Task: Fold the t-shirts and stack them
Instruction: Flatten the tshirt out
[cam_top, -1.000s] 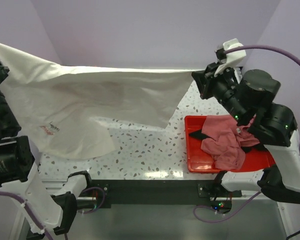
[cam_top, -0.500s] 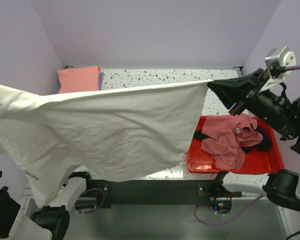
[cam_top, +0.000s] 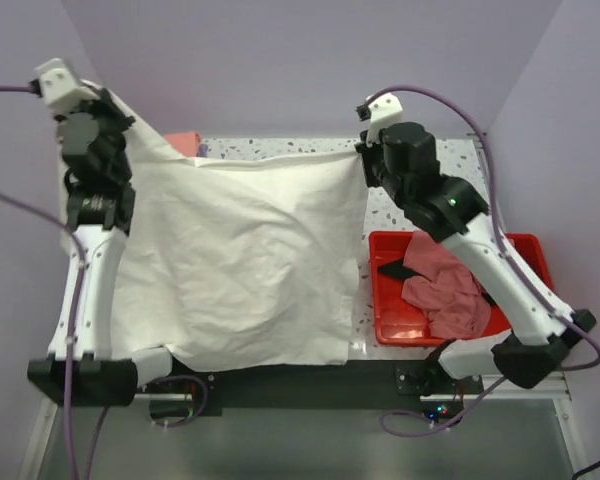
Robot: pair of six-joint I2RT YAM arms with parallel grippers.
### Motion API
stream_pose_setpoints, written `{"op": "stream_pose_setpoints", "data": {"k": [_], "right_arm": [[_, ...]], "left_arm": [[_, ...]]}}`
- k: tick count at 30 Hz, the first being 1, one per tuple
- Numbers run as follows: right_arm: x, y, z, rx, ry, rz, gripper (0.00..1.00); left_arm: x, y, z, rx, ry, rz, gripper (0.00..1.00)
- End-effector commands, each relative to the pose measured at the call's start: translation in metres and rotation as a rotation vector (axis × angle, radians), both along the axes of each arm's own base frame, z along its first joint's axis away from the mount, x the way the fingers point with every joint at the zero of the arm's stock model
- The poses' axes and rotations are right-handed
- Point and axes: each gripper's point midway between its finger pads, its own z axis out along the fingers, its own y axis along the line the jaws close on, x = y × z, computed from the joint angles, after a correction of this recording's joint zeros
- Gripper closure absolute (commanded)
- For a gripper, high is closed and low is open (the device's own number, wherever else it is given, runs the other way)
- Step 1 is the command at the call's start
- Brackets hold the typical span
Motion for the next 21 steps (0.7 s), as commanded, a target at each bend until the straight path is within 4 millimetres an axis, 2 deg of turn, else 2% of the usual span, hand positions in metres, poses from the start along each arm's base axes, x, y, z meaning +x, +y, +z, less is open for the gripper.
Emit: {"op": "stream_pose_setpoints", "data": {"k": [1, 2, 3, 4, 6, 7, 8, 9, 10, 12, 13, 15, 18, 21], "right_arm": [[0.067, -0.004, -0.059, -0.047, 0.03, -0.05, 1.0], [0.079, 0.009, -0.081, -0.039, 0.071, 0.012, 1.0], [0.104, 0.008, -0.125, -0.063, 0.158, 0.003, 1.0], [0.117, 0.009, -0.152, -0.076, 0.21, 0.008, 1.0], [0.143, 0.0, -0.181, -0.086, 0.271, -0.038, 1.0], [0.161, 0.002, -0.21, -0.112, 0.317, -0.046, 1.0], [0.17, 0.001, -0.22, -0.116, 0.333, -0.05, 1.0], [0.179, 0.0, -0.231, -0.107, 0.354, -0.038, 1.0], [0.189, 0.002, -0.252, -0.112, 0.384, -0.034, 1.0], [0.206, 0.001, -0.26, -0.079, 0.4, -0.028, 1.0], [0.214, 0.003, -0.273, -0.077, 0.42, -0.032, 1.0], [0.222, 0.0, -0.282, -0.075, 0.436, -0.031, 1.0], [0.228, -0.002, -0.295, -0.089, 0.453, -0.026, 1.0], [0.229, -0.004, -0.299, -0.111, 0.464, -0.031, 1.0]], "left_arm": [[0.087, -0.01, -0.088, 0.042, 0.138, -0.058, 1.0], [0.103, -0.012, -0.112, 0.043, 0.184, -0.072, 1.0], [0.129, -0.013, -0.155, 0.041, 0.274, -0.086, 1.0], [0.142, -0.015, -0.175, 0.04, 0.314, -0.097, 1.0], [0.166, -0.019, -0.207, 0.05, 0.374, -0.121, 1.0], [0.184, -0.021, -0.246, 0.049, 0.452, -0.14, 1.0], [0.192, -0.022, -0.26, 0.049, 0.482, -0.152, 1.0], [0.202, -0.024, -0.264, 0.052, 0.489, -0.161, 1.0], [0.213, -0.026, -0.294, 0.049, 0.546, -0.177, 1.0], [0.226, -0.025, -0.32, 0.043, 0.59, -0.175, 1.0], [0.228, -0.023, -0.326, 0.043, 0.604, -0.163, 1.0], [0.232, -0.021, -0.341, 0.043, 0.631, -0.156, 1.0], [0.232, -0.02, -0.351, 0.046, 0.651, -0.149, 1.0], [0.231, -0.02, -0.351, 0.041, 0.65, -0.149, 1.0]]}}
